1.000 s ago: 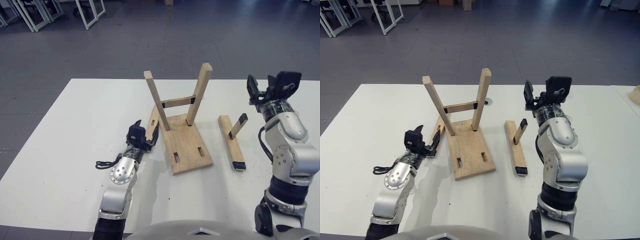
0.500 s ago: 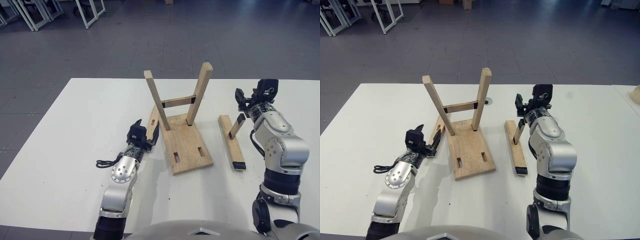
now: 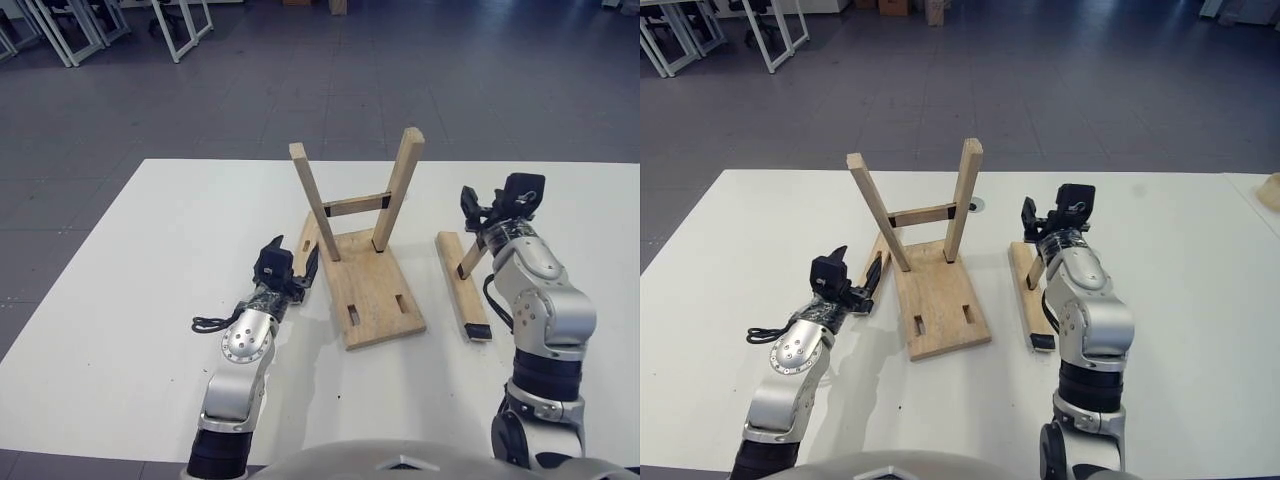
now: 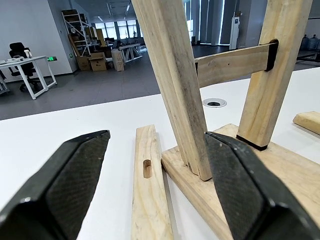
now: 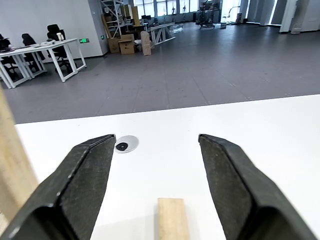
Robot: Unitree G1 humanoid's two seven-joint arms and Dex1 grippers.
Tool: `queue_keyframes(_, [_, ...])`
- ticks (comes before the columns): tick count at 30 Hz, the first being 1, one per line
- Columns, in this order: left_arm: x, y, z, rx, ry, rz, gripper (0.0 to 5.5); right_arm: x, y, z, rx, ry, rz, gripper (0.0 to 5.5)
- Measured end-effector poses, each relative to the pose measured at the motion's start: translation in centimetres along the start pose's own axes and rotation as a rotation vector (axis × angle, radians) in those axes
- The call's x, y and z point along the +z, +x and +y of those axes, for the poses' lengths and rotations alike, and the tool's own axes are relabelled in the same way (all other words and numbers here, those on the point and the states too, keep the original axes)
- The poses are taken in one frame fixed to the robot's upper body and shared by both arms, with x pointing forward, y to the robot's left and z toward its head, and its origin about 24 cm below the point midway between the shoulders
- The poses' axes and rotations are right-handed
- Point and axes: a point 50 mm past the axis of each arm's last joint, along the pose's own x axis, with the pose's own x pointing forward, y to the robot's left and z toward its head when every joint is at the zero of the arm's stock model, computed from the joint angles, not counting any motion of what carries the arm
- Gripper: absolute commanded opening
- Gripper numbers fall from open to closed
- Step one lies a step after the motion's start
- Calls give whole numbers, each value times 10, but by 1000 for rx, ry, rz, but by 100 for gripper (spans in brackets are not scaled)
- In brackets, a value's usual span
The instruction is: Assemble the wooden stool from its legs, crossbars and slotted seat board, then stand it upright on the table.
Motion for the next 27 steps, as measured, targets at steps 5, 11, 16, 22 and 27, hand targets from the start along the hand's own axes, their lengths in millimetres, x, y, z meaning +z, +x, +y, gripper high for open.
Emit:
queue_keyframes(5, [0,0,0,-1,-1,0,346,40,-4,11,58,89,-163,306])
queue_keyframes(11, [-4,-6,-1,10,-12,17,346,93,-50,5,63,9,-410,415])
queue_keyframes(16, [-6,-14,0,35,-21,30,346,8,-98,-6,58,-77,-42,494])
queue_keyframes(22, [-4,-17,0,42,-22,26,346,-67,-121,-18,96,-100,331,494])
queue_keyframes(27, [-3,-15,1,28,-10,32,346,-109,-126,-33,69,-118,464,494])
